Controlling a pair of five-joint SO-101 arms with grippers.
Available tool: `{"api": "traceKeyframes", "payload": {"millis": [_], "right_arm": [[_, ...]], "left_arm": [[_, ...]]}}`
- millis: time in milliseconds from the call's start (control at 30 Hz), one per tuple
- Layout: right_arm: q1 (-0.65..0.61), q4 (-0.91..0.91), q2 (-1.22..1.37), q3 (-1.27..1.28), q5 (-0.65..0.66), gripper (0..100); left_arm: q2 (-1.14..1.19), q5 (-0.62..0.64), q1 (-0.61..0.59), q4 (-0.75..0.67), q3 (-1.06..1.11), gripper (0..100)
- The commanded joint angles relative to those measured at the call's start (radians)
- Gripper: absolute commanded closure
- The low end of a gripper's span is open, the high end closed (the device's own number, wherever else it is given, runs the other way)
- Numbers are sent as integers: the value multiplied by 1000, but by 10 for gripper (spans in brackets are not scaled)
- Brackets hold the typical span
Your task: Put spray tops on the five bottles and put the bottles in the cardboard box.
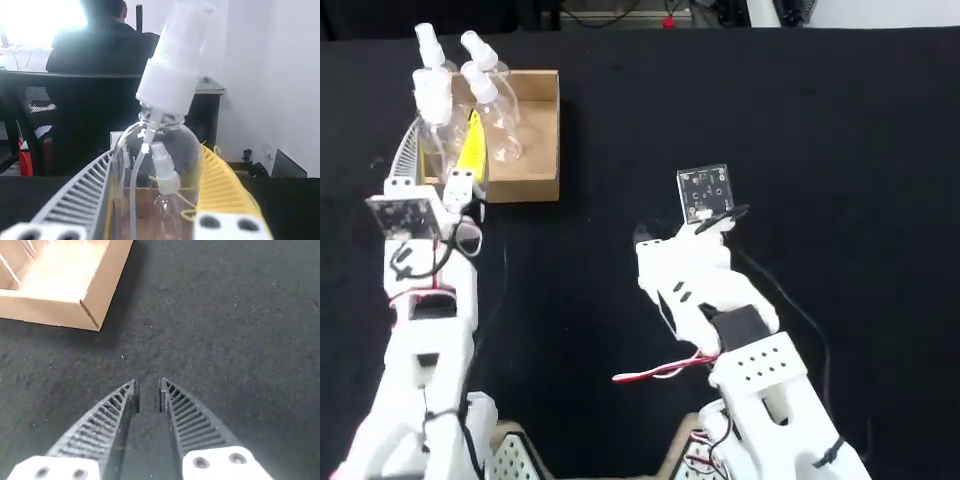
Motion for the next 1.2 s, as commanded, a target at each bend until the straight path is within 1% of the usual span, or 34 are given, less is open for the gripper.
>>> {"api": "traceKeyframes", "payload": {"millis": [0,67,300,567,700,1000,1167], "right_arm": [[-14,-23,-13,-7,9,925],[-14,-23,-13,-7,9,925],[-14,-23,-13,-5,9,925],[-14,-23,-13,-5,9,926],[-14,-21,-13,-5,9,927],[-15,-21,-19,-5,9,926],[-15,-23,-19,-7,9,926]], "left_arm": [[161,9,13,-63,-130,910],[224,9,13,-106,-150,910],[431,9,22,-367,-162,912],[657,9,21,-549,-206,912],[744,9,21,-582,-272,912],[830,9,19,-582,-332,913],[873,17,-27,-582,-374,913]]}}
